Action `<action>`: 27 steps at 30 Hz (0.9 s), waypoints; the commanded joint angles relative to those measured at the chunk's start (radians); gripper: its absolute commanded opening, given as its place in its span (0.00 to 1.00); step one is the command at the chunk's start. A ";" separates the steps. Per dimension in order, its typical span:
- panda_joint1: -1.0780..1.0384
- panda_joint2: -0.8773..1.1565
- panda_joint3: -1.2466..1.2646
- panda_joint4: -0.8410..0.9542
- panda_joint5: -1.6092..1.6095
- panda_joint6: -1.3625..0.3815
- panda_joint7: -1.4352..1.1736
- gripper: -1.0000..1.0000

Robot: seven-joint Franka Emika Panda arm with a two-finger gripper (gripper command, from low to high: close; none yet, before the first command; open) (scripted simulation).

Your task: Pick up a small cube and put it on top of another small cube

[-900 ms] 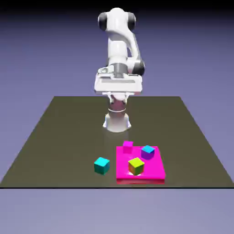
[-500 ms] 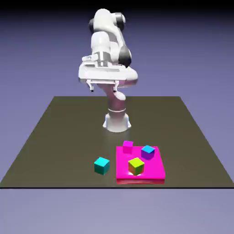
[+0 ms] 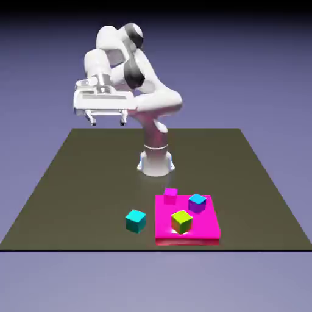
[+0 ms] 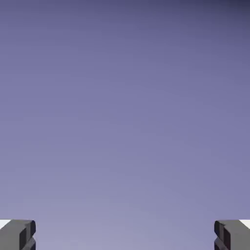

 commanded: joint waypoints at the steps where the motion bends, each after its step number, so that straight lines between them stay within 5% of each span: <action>1: 0.020 -0.012 -0.036 0.004 -0.009 -0.006 -0.028 0.50; 27: 0.530 -0.327 -0.979 0.115 -0.229 -0.165 -0.743 0.50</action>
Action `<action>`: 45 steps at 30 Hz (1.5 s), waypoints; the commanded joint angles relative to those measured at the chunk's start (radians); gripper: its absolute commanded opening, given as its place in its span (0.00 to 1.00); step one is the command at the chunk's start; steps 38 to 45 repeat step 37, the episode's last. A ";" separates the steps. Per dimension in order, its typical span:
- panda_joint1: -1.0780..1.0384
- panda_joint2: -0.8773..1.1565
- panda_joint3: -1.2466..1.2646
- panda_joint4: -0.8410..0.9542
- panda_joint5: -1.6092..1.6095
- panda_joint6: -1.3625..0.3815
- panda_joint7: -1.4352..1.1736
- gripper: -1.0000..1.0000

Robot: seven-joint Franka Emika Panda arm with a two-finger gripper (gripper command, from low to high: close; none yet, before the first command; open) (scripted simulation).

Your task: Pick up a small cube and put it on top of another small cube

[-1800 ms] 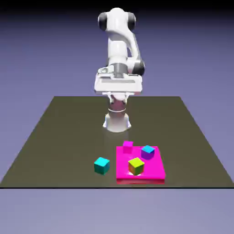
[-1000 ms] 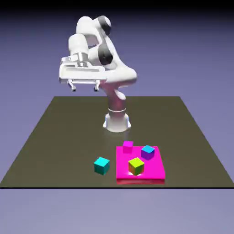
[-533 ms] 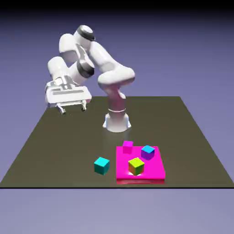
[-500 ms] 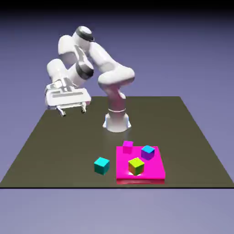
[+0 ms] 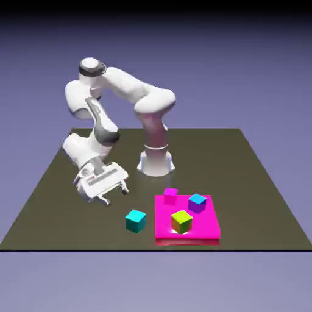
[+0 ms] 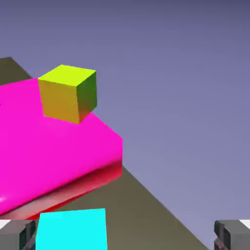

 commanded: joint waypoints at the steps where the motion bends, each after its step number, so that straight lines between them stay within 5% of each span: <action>1: 0.020 -0.012 -0.036 0.004 -0.008 -0.006 -0.027 0.50; 9: 0.209 -0.076 -0.167 0.058 -0.050 0.145 -0.029 0.50; 10: 0.209 -0.076 -0.167 0.058 -0.050 0.145 -0.029 0.00; 16: 0.028 -0.015 -0.044 0.006 -0.011 -0.002 -0.030 0.00; 28: 0.444 0.142 0.298 0.022 0.279 -0.318 -0.098 0.00; 34: 0.604 0.122 0.162 -0.002 0.239 -0.145 -0.110 0.00; 35: 0.604 0.122 0.162 -0.002 0.239 -0.145 -0.110 1.00; 45: 0.568 0.126 0.193 0.003 0.248 -0.185 -0.107 1.00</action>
